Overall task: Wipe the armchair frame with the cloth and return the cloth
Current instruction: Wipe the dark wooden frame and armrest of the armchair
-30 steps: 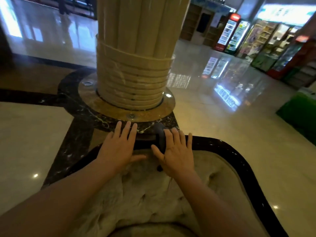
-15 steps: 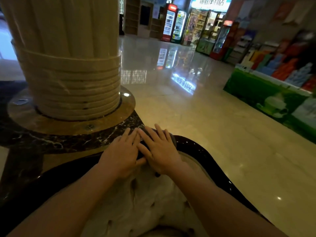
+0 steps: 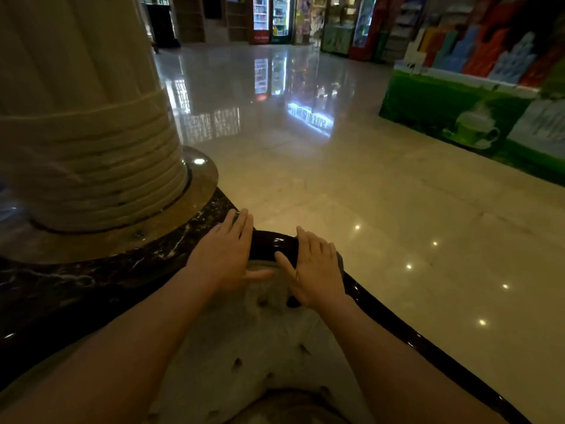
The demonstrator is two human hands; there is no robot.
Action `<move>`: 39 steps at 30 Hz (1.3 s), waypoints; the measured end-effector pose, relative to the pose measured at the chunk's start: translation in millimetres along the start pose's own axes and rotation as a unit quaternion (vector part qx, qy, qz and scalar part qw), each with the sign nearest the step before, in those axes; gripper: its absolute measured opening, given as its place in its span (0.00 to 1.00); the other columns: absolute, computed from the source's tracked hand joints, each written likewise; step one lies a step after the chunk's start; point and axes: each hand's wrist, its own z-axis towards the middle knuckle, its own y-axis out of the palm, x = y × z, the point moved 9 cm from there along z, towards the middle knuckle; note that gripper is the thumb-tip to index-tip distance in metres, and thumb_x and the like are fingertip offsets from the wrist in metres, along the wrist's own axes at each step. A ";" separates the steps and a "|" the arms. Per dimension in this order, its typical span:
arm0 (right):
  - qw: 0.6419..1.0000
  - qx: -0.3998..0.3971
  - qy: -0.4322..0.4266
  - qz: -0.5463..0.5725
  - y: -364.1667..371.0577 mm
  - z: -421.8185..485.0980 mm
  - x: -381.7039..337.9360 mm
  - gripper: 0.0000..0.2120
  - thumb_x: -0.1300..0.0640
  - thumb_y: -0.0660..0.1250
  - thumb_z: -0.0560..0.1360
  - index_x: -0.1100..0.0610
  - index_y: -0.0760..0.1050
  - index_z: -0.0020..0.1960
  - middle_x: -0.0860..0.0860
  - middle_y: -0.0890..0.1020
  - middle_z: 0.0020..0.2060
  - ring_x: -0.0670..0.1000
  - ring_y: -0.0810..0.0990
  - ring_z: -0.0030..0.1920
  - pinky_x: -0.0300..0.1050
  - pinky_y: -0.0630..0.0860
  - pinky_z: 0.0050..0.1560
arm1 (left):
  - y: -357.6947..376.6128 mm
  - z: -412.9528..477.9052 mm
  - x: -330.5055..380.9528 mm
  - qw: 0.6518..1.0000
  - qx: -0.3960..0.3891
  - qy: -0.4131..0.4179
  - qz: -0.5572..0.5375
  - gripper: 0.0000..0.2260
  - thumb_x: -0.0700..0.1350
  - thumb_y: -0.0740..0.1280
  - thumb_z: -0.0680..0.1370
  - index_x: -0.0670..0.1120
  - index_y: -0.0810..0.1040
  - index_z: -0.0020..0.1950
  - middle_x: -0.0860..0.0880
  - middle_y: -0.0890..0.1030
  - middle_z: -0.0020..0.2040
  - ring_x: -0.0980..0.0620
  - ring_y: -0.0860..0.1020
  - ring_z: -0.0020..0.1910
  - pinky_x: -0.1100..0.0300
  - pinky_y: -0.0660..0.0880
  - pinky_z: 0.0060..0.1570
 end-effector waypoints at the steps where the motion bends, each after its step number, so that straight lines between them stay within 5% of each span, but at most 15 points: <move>1: 1.000 -0.005 0.024 0.011 2.6 -10.1 18.8 0.45 0.26 0.34 0.74 0.54 0.47 0.81 0.54 0.61 0.78 0.57 0.57 0.77 0.59 0.49 0.78 | 0.0 8.5 12.0 1.000 -0.005 0.014 0.014 0.55 0.80 0.41 0.66 0.42 0.40 0.80 0.42 0.42 0.82 0.43 0.42 0.80 0.47 0.47 0.76; 7: 0.994 -0.034 0.104 -0.029 18.5 -66.0 114.3 0.39 0.33 0.45 0.81 0.55 0.39 0.81 0.56 0.57 0.78 0.58 0.56 0.77 0.60 0.48 0.78 | 11.5 63.8 140.2 0.993 -0.040 0.106 0.030 0.48 0.72 0.29 0.69 0.43 0.43 0.81 0.44 0.43 0.82 0.44 0.40 0.80 0.47 0.45 0.78; 12: 0.990 -0.041 0.129 -0.044 13.4 -120.9 171.9 0.37 0.39 0.49 0.83 0.58 0.36 0.81 0.58 0.54 0.79 0.60 0.53 0.78 0.60 0.46 0.78 | 62.0 76.3 243.6 0.980 -0.113 0.164 0.026 0.33 0.62 0.37 0.81 0.44 0.45 0.81 0.46 0.48 0.83 0.44 0.41 0.81 0.47 0.46 0.78; 16: 0.987 -0.055 0.149 -0.030 1.8 -173.9 212.4 0.34 0.46 0.48 0.85 0.60 0.36 0.81 0.57 0.42 0.82 0.56 0.38 0.80 0.57 0.38 0.79 | 87.4 55.5 301.9 0.977 -0.119 0.175 0.017 0.31 0.61 0.40 0.82 0.46 0.49 0.81 0.46 0.50 0.83 0.44 0.43 0.81 0.44 0.44 0.77; 19: 0.986 -0.047 0.158 -0.034 -12.4 -203.6 230.5 0.31 0.48 0.47 0.85 0.60 0.39 0.81 0.56 0.42 0.81 0.56 0.38 0.80 0.55 0.36 0.78 | 99.2 40.0 347.5 0.975 -0.137 0.173 -0.002 0.31 0.61 0.41 0.81 0.47 0.51 0.81 0.45 0.53 0.82 0.42 0.45 0.81 0.40 0.44 0.76; 24: 0.977 -0.005 0.211 -0.022 -29.3 -257.4 254.2 0.32 0.44 0.47 0.85 0.59 0.44 0.82 0.55 0.46 0.82 0.56 0.42 0.81 0.55 0.39 0.79 | 103.0 24.0 392.6 0.979 -0.127 0.151 -0.049 0.32 0.63 0.41 0.80 0.48 0.56 0.79 0.43 0.59 0.80 0.38 0.52 0.79 0.38 0.46 0.75; 31: 0.964 0.009 0.258 -0.062 -42.5 -342.5 294.6 0.45 0.26 0.41 0.77 0.55 0.36 0.81 0.52 0.38 0.81 0.52 0.32 0.79 0.54 0.34 0.77 | 97.7 -8.9 442.7 0.970 -0.145 0.165 -0.105 0.37 0.67 0.35 0.76 0.49 0.48 0.80 0.42 0.51 0.82 0.38 0.43 0.80 0.39 0.38 0.75; 39: 0.939 -0.031 0.332 -0.091 -50.2 -454.6 342.0 0.48 0.25 0.45 0.76 0.56 0.35 0.81 0.52 0.37 0.81 0.53 0.30 0.79 0.56 0.38 0.79 | 80.2 -69.0 516.5 0.955 -0.101 0.271 -0.065 0.40 0.66 0.30 0.72 0.48 0.45 0.81 0.41 0.48 0.82 0.37 0.41 0.79 0.39 0.40 0.75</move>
